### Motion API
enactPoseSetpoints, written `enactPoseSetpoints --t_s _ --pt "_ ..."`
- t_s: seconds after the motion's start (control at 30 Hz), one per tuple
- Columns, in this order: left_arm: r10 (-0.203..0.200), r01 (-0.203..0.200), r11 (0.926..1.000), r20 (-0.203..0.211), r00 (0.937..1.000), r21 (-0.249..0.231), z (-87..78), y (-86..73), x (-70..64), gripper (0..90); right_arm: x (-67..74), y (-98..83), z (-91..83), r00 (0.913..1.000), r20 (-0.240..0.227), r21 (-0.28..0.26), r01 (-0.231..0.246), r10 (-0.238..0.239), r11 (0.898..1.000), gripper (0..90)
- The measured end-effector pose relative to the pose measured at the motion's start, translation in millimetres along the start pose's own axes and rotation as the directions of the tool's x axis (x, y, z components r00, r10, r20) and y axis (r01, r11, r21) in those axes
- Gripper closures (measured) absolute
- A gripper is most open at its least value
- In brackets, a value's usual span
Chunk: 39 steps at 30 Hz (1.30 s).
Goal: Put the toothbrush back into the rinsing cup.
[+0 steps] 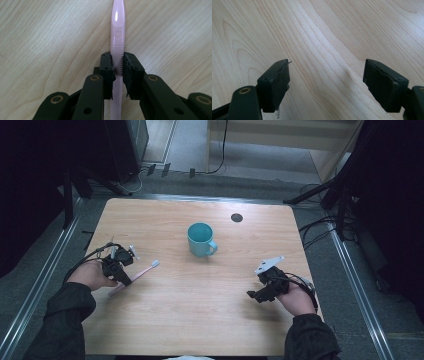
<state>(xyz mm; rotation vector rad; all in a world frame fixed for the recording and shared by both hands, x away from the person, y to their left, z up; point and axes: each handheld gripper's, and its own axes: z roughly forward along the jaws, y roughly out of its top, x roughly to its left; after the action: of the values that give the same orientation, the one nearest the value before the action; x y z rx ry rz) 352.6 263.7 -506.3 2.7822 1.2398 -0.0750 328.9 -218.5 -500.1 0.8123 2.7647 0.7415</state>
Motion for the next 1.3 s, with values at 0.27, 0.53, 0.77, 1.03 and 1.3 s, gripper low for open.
enactPoseSetpoints --t_s 0.27,0.53,0.77,1.03,1.3 --pt "-0.027 0.028 0.9995 -0.018 0.9995 0.014 0.0 3.2 -2.1 79.0 -0.4 -0.3 -1.4 1.0000 0.007 -0.007 -0.001 0.001 1.000 21.2" --pt "-0.012 0.012 0.9999 -0.010 0.9999 0.004 0.3 4.4 -4.3 79.2 -1.5 -0.7 -1.3 1.0000 0.008 -0.006 0.000 0.000 1.000 21.2" --pt "-0.024 0.024 0.9997 -0.001 0.9997 -0.005 -2.1 1.2 -1.5 79.2 -1.4 -0.5 -0.8 0.9999 0.010 -0.003 0.004 -0.004 1.000 21.2" --pt "-0.033 0.033 0.9989 0.012 0.9994 -0.034 -9.0 -1.3 1.0 79.2 -0.7 -0.5 0.3 0.9999 0.010 0.008 0.006 -0.006 1.000 21.2" --pt "-0.049 0.052 0.9952 0.040 0.9980 -0.083 -15.6 -3.6 3.0 79.2 -0.5 -0.3 0.1 0.9999 0.011 0.007 0.006 -0.006 1.000 21.2"
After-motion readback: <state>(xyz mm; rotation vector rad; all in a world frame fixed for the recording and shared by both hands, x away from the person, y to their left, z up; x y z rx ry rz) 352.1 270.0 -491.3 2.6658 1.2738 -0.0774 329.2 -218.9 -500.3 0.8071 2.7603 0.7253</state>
